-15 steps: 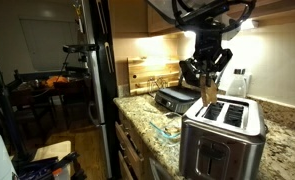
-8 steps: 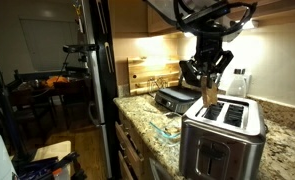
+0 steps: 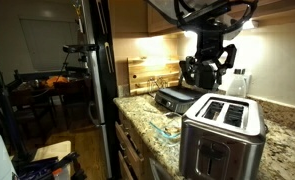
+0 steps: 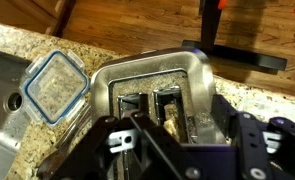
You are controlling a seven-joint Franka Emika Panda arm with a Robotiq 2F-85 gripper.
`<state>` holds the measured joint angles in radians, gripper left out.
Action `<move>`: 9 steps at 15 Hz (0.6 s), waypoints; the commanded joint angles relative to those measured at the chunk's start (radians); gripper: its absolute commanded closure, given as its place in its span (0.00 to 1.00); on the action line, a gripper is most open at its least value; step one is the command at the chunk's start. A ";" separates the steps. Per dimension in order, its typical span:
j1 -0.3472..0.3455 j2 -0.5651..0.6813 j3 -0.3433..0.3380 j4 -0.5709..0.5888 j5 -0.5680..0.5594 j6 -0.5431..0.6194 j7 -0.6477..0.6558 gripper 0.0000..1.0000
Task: Put the bread in the toaster
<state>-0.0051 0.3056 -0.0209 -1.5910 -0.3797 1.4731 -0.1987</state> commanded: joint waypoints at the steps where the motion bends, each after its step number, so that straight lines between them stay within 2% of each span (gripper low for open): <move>1: -0.008 0.001 -0.001 0.020 0.003 -0.035 -0.015 0.02; 2: -0.003 0.001 0.003 0.003 -0.001 -0.003 0.000 0.01; 3: -0.003 0.001 0.003 0.003 0.000 -0.002 0.000 0.14; 5: -0.002 0.001 0.004 0.003 0.000 -0.002 0.000 0.02; 9: -0.002 0.001 0.005 0.003 0.000 -0.002 0.000 0.01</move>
<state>-0.0046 0.3057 -0.0193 -1.5904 -0.3794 1.4738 -0.1986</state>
